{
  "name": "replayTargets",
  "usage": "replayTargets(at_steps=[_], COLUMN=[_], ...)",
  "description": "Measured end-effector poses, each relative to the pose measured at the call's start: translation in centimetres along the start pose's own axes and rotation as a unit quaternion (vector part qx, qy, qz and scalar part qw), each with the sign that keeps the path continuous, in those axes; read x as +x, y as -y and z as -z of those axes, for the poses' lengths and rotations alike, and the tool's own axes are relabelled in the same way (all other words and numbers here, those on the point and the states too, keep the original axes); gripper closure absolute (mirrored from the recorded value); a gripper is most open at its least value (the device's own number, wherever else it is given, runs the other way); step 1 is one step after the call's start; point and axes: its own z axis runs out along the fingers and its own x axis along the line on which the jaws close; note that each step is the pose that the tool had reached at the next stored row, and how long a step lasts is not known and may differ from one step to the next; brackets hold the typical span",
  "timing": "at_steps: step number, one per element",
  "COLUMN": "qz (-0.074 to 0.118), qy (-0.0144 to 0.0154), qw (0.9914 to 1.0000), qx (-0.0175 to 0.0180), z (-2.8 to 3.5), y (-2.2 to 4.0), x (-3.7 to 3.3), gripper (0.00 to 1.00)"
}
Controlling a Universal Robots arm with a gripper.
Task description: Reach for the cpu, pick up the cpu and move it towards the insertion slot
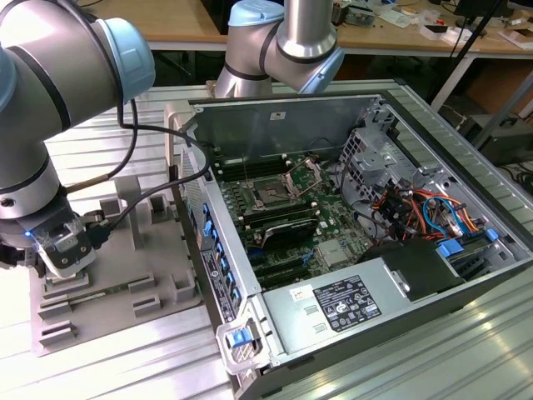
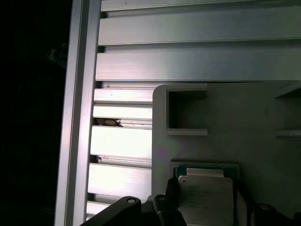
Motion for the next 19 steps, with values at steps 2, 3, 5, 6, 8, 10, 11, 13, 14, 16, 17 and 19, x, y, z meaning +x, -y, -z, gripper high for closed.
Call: replayTargets(at_steps=[2,3,5,6,8,10,11,13,14,16,17,19], qz=[0.000,0.000,0.000,0.000,0.000,0.000,0.000,0.000,0.000,0.000,0.000,0.000], qy=[0.0001,0.0001,0.0001,0.0002,0.0002,0.0003,0.0004,0.0004,0.0004,0.0005,0.0006,0.0006], qw=[1.00000,1.00000,1.00000,1.00000,0.99999,0.99998,0.99998,0.99997,0.99997,0.99996,0.99994,0.99993], qx=[-0.0011,-0.0015,-0.0024,-0.0028,-0.0044,-0.0056,-0.0067,-0.0075,-0.0083,-0.0094,-0.0106,-0.0118], z=[0.01,0.01,0.02,0.02,0.03,0.04,0.04,0.05,0.06,0.06,0.06,0.07], y=[0.00,0.00,0.00,0.00,0.00,0.00,0.00,-0.01,0.00,0.00,-0.01,-0.01], x=[0.00,0.00,0.00,0.00,0.00,0.00,0.00,0.00,0.00,0.00,0.00,0.00], gripper=[0.45,0.45,0.45,0.45,0.45,0.45,0.45,0.45,0.45,0.45,0.45,0.45])
